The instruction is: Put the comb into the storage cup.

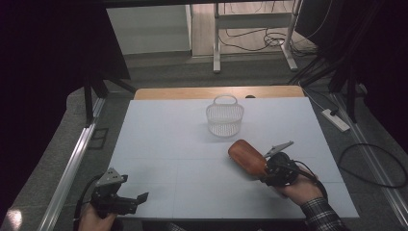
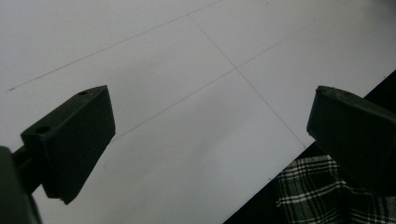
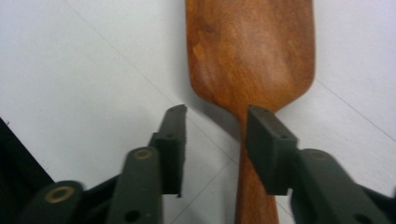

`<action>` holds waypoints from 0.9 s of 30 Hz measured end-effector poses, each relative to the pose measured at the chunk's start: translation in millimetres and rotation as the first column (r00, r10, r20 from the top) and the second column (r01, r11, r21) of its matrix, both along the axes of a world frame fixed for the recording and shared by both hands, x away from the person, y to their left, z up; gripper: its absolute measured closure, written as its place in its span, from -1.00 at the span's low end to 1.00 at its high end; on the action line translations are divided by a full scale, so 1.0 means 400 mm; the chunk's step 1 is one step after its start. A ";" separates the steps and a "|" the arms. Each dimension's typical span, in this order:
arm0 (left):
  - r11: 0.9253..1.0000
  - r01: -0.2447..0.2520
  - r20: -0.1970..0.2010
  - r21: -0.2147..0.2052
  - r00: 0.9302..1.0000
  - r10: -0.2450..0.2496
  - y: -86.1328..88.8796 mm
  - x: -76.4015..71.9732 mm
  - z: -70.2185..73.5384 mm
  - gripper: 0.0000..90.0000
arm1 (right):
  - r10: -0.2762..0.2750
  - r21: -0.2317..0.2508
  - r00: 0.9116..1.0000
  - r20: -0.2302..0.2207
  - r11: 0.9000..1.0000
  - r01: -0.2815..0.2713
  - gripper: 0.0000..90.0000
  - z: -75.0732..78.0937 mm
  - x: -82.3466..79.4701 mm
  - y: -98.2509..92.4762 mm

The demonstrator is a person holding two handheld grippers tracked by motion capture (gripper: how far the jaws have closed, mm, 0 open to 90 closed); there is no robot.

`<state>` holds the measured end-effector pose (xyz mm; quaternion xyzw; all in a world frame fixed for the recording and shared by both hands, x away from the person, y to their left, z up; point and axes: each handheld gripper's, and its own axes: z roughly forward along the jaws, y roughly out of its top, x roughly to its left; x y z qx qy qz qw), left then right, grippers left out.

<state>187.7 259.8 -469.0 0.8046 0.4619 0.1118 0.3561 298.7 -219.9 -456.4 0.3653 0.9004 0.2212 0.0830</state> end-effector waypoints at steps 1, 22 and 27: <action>1.000 0.000 0.000 -0.002 1.000 0.000 0.001 0.000 0.000 -0.96 | -0.009 0.003 1.000 0.009 1.000 0.009 0.20 0.002 -0.001 -0.003; 1.000 0.002 -0.002 -0.002 1.000 -0.002 0.000 0.002 0.000 -0.96 | -0.103 0.054 0.992 0.074 0.994 0.099 -0.79 0.018 0.010 -0.058; 1.000 0.003 -0.002 -0.002 1.000 -0.003 0.000 0.002 0.000 -0.96 | -0.117 0.085 0.988 0.096 0.990 0.109 -0.98 0.017 0.014 -0.065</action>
